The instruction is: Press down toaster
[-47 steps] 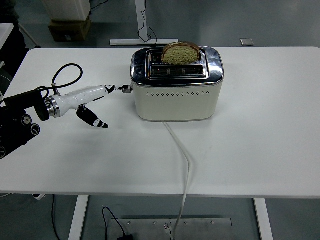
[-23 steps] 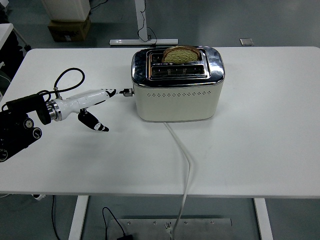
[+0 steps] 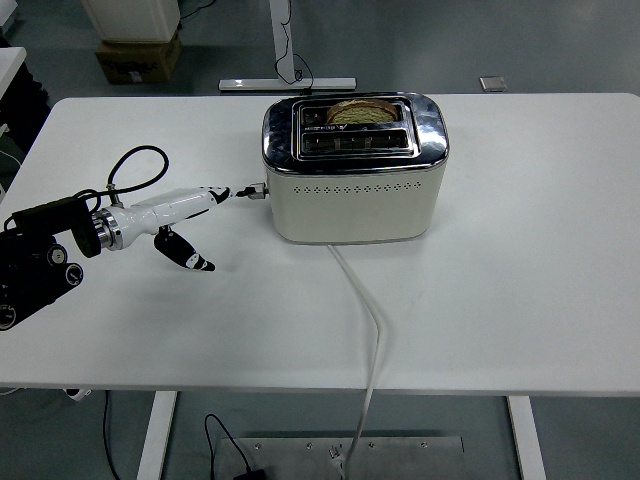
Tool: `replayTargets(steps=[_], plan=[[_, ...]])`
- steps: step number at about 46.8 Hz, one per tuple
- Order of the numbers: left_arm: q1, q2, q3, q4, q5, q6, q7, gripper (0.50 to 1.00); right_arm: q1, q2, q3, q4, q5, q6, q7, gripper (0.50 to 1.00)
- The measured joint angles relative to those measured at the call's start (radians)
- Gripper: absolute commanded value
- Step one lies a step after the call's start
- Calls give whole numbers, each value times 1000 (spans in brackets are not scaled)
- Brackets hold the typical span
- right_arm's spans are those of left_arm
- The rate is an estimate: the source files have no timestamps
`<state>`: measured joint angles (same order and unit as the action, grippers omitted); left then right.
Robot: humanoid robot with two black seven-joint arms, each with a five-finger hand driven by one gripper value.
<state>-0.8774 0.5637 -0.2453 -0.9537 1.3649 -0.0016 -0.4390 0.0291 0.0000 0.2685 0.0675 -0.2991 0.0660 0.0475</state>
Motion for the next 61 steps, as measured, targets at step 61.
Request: replayTargets(steps=[61], plan=[[22,-22,15,63,-84,27,8,1000,0,0,0,0,0,0,0,998]])
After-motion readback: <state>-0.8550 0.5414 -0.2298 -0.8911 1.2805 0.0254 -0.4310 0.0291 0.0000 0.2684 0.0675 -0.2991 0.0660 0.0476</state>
